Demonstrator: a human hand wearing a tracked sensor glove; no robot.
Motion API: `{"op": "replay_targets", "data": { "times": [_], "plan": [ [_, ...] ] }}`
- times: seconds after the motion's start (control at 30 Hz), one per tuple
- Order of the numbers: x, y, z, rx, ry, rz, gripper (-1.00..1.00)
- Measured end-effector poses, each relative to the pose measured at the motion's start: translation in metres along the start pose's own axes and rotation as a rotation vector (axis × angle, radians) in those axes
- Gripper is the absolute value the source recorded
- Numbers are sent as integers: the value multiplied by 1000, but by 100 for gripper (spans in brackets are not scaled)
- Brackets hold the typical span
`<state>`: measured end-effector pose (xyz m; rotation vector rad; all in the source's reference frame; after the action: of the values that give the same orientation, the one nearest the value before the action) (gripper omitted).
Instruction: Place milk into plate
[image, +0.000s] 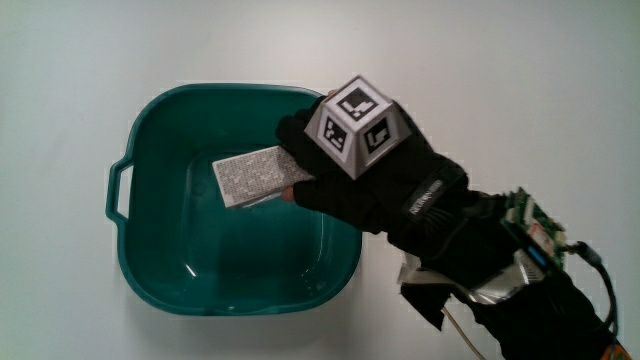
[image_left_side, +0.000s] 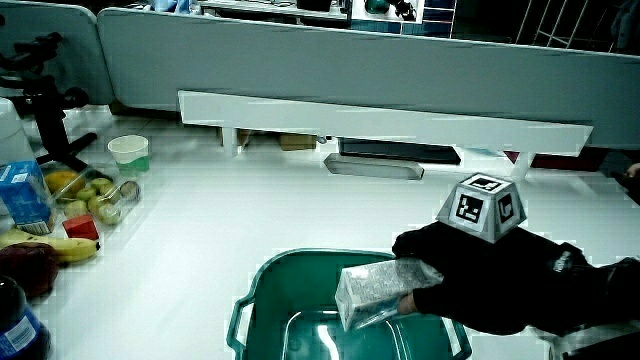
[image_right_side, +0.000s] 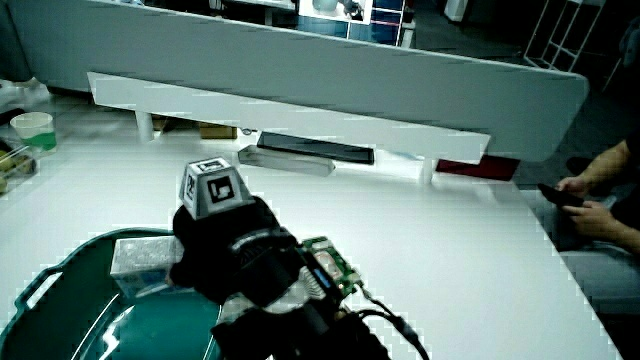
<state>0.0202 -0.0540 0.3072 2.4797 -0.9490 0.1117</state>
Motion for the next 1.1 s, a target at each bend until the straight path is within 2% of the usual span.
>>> {"op": "replay_targets", "data": {
  "times": [0.07, 0.17, 0.2, 0.23, 0.3, 0.47, 0.67, 0.7, 0.8, 1.1],
  "plan": [
    [-4, 3, 0, 6, -22, -5, 0],
    [-5, 11, -7, -20, -6, 5, 0],
    [-5, 13, -9, -13, -8, 0, 0],
    [-5, 16, -12, -37, 4, 14, 0],
    [-8, 20, -16, -38, 9, 19, 0],
    [-12, 34, -38, -102, 34, 50, 0],
    [-17, 43, -51, -127, 30, 59, 0],
    [-20, 42, -49, -116, 38, 73, 0],
    [-23, 44, -55, -139, 9, 66, 0],
    [-23, 47, -63, -156, 39, 63, 0]
  ]
}}
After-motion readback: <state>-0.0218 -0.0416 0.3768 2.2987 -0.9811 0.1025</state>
